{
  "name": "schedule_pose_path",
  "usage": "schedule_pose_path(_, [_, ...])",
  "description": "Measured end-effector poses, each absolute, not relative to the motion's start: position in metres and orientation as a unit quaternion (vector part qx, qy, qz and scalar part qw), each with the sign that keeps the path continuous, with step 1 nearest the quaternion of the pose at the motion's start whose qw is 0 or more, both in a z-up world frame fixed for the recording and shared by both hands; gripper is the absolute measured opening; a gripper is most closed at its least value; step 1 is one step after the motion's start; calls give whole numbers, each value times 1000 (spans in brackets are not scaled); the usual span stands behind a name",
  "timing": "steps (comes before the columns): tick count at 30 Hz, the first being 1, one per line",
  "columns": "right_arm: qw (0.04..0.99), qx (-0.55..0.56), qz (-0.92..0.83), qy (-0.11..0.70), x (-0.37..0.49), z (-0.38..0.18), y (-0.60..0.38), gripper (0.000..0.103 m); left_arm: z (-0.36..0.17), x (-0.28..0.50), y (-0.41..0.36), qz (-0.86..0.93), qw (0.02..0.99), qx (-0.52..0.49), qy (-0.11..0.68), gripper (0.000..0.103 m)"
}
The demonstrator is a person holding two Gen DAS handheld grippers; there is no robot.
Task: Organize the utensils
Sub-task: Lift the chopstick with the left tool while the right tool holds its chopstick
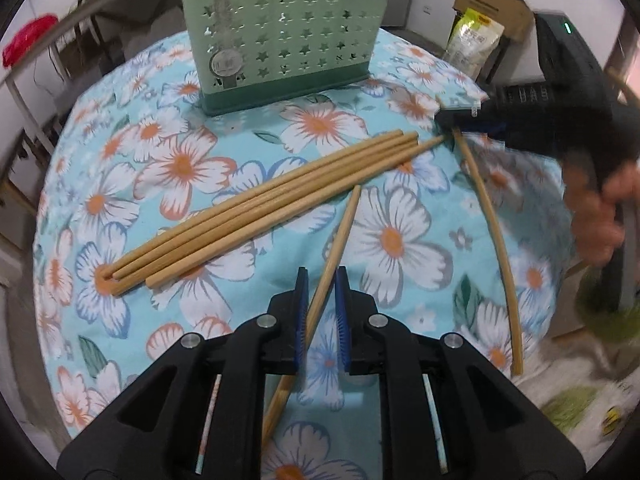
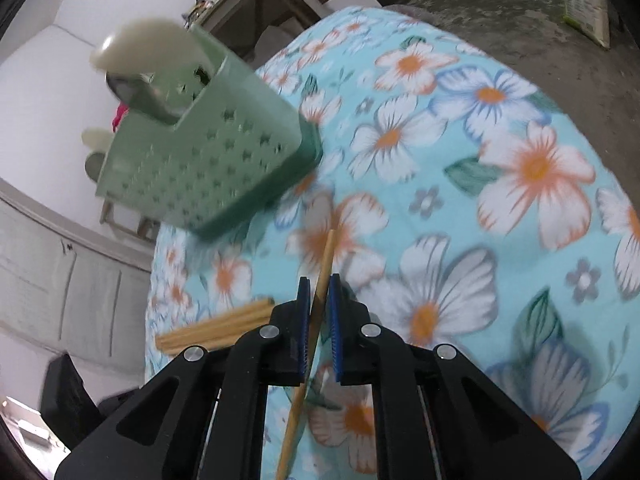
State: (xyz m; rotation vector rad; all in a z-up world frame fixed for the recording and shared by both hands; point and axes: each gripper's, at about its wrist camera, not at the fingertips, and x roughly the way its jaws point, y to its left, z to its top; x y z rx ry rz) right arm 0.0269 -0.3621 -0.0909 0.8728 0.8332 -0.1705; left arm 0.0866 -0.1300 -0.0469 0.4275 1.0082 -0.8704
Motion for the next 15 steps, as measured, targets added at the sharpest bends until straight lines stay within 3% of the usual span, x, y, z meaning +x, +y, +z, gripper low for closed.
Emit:
schedule_pose_path(8, [817,412,-80,395,22,-94,-362,9,-49,102,-152,-410,750,176,488,15])
schedule_pose_path(15, [828,388,-93,393,20,-87,-360,9,-51,97,-179,-394,755,231,470,13])
